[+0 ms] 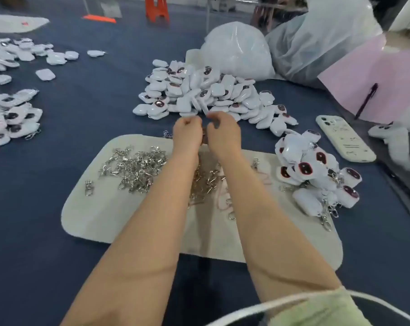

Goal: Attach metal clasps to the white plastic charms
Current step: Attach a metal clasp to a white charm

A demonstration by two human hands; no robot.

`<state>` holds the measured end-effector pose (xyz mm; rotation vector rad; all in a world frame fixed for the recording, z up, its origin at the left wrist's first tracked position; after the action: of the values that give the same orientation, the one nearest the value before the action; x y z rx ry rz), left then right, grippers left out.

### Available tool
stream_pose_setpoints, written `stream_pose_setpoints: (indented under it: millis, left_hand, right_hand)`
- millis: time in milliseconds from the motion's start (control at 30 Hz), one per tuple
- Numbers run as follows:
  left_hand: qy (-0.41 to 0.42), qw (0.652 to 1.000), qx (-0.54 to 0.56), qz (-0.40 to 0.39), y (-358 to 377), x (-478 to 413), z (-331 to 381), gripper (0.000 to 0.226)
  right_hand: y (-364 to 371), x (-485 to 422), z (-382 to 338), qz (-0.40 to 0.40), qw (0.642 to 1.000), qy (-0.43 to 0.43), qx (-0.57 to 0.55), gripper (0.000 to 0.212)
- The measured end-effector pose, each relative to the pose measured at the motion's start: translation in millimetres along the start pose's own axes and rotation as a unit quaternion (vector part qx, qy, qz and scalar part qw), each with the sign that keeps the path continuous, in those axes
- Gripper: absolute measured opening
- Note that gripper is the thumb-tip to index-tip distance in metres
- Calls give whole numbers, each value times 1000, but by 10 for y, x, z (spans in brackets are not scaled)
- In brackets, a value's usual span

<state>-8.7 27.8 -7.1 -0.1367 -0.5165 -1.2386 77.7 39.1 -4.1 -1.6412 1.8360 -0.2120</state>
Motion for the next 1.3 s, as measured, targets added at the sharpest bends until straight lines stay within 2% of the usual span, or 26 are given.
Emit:
stream_pose_setpoints:
  millis: [167,333,433,500,567,667,767,900,1000,1133,1200,1300]
  left_hand:
    - [13,999,-34,37,91,-301,160,13]
    - [18,998,-33,58,193,-461,174,14]
    - [11,998,-28,60,227,-502,148,25]
    - [12,998,-29,56,221,-501,140,22]
    - [18,998,-18,55,196,-461,136,21]
    - [40,996,-44,60,146,-328,141,33]
    - [51,997,-55,18,126,-109,130,35]
    - [69,994,-80,-42,60,258,15,19]
    - [66,993,-67,-73,-57,512,-149,22]
    - [37,997,-46,-45,-266,719,-388,21]
    - [16,999,28,-28,-374,794,-433,10]
    - [-13,983,174,-62,-426,854,-456,16]
  right_hand:
    - [359,-364,157,-110,974,-29,198,35]
    - [439,-568,250,-124,966,-24,224,29]
    - [423,-593,265,-113,968,-32,220,27]
    - [371,-569,275,-73,979,-25,190,26]
    - [261,-499,252,-12,995,0,100,29]
    - [15,-363,162,54,998,9,-41,25]
    - [-216,-158,56,32,989,22,-145,19]
    - [-439,246,-83,4,989,12,-147,18]
    - [-575,585,-150,1,988,21,-154,12]
    - [-721,944,-105,-15,999,-21,-35,15]
    - [-699,1060,-44,-30,998,-21,45,20]
    - [-488,1150,32,-96,981,-35,164,32]
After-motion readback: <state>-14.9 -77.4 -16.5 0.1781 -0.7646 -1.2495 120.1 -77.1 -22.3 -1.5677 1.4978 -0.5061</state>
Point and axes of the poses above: each hand's wrist, its own x-axis away from the middle knuckle, its own y-axis out of the palm, z = x × y, the point moved 3 cm from there along -x, towards the middle knuckle, and after that the axes turned 13 degrees about -y, right-handed, at the moved point
